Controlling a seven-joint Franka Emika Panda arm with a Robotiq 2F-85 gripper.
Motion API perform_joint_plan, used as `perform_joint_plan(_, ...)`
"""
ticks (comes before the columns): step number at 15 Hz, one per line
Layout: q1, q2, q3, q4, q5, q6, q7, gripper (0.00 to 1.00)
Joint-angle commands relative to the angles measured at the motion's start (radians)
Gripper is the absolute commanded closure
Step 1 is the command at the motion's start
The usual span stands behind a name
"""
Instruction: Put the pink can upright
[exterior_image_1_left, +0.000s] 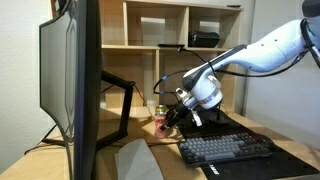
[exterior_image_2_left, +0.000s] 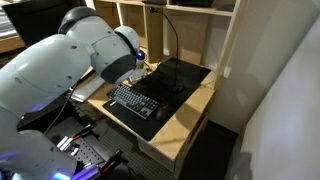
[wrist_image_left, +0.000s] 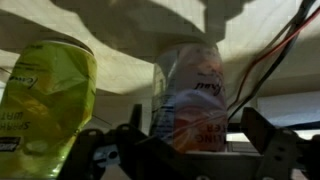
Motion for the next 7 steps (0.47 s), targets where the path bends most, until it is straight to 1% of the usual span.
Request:
perform_joint_plan(1, 0.069, -0.194, -0.110, -0.106, -0.034, 0.055, 0.177, 0.00)
perform_joint_plan(4, 0.134, -0.291, -0.187, -0.143, -0.063, 0.036, 0.320, 0.00)
perform_joint_plan(7, 0.161, -0.359, -0.207, -0.182, -0.063, 0.003, 0.434, 0.00)
